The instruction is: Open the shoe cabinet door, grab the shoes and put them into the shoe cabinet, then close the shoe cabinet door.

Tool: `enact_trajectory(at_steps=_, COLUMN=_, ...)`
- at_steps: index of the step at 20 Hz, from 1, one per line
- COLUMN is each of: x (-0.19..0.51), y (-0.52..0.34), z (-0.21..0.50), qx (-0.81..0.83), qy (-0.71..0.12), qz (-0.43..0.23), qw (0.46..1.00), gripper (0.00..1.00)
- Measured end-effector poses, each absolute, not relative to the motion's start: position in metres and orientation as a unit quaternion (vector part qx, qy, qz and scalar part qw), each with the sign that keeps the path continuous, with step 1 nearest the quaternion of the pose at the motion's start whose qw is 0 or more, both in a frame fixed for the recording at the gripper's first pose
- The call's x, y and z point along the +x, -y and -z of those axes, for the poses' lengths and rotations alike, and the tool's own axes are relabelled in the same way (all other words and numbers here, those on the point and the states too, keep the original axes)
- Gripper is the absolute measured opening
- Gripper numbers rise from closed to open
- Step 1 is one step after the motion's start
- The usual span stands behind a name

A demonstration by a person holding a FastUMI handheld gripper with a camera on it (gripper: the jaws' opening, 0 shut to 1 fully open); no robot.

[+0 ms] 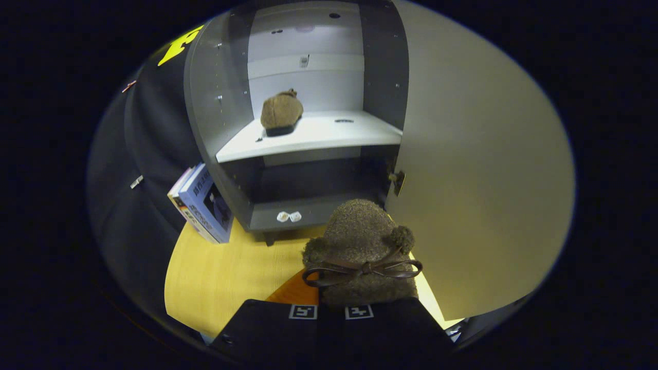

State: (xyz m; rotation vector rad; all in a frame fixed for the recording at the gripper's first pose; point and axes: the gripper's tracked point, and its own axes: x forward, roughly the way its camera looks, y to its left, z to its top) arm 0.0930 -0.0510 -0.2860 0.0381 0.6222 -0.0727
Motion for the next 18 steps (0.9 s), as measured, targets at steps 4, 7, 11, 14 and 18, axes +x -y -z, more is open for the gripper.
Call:
enact_trajectory(at_steps=4, x=0.127, y=0.049, z=0.254, qx=0.022, qy=-0.282, qz=0.034, qw=0.959, gripper=0.05)
enact_trajectory(at_steps=7, x=0.157, y=0.042, z=0.221, qx=0.012, qy=-0.247, qz=0.021, qw=0.969, gripper=0.05)
enact_trajectory(at_steps=11, x=0.205, y=0.038, z=0.189, qx=-0.002, qy=-0.220, qz=0.020, qw=0.975, gripper=0.05)
enact_trajectory(at_steps=14, x=0.247, y=0.039, z=0.168, qx=-0.003, qy=-0.206, qz=0.021, qw=0.978, gripper=0.05)
enact_trajectory(at_steps=18, x=0.303, y=0.044, z=0.150, qx=-0.006, qy=-0.195, qz=0.028, qw=0.980, gripper=0.05)
